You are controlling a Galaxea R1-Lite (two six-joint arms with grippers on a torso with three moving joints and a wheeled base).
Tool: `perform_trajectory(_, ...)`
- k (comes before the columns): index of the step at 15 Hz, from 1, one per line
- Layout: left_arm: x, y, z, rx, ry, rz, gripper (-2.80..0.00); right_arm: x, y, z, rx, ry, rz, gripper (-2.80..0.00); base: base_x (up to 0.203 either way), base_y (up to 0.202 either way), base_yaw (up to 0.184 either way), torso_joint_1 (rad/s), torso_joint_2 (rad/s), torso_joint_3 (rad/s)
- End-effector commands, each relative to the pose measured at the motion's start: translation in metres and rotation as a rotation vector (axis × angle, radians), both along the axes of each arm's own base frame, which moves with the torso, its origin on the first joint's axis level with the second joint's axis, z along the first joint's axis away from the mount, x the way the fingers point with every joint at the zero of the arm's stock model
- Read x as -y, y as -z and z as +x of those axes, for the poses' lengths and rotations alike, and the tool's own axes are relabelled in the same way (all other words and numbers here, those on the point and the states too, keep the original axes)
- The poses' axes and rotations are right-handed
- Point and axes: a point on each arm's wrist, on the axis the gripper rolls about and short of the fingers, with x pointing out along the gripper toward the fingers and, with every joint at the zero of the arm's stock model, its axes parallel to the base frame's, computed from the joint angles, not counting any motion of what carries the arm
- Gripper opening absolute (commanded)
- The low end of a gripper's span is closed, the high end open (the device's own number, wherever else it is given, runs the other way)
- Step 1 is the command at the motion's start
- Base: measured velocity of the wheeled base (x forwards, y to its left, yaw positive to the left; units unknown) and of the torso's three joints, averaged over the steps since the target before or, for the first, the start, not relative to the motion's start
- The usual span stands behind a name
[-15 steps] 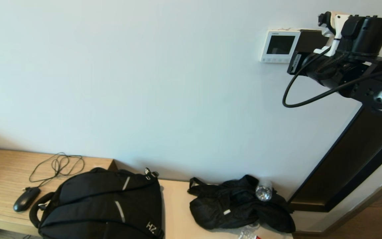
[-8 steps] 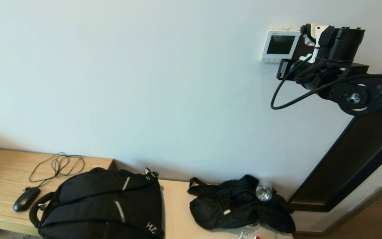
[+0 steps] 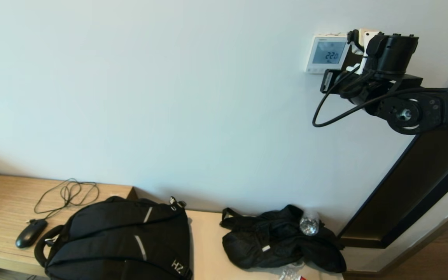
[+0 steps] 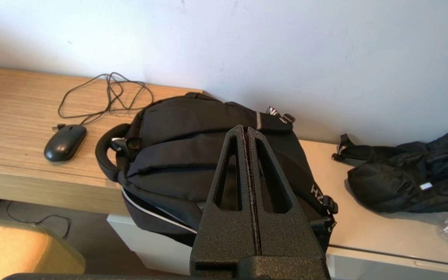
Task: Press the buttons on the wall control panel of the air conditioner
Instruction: Turn on the central air conditioner
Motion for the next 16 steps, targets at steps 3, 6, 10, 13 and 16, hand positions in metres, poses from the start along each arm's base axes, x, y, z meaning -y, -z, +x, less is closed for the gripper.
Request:
perform_trajectory(3,0.000,0.000,0.000,-0.001,-0.001,0.000,-2.80,0.000,-0.002,0.002,0.013,0.003,0.003,-2.80,0.000,0.000,0.000,0.000,0.00,0.000)
perform_trajectory(6,0.000,0.000,0.000,-0.001,-0.001,0.000,-2.80,0.000,0.000,0.000,0.005,0.000,-0.001,-2.80,0.000,0.000,0.000,0.000,0.00,0.000)
perform_trajectory(10,0.000,0.000,0.000,-0.001,-0.002,0.000,-2.80,-0.011,-0.008,-0.017,0.017,-0.038,0.003,-2.80,0.000,0.000,0.000,0.000,0.00,0.000)
perform_trajectory(13,0.000,0.000,0.000,-0.001,-0.001,0.000,-2.80,-0.020,-0.010,-0.021,0.034,-0.060,0.006,-2.80,0.000,0.000,0.000,0.000,0.00,0.000)
perform_trajectory(16,0.000,0.000,0.000,-0.001,-0.001,0.000,-2.80,-0.024,-0.012,-0.020,0.044,-0.069,0.000,-2.80,0.000,0.000,0.000,0.000,0.00,0.000)
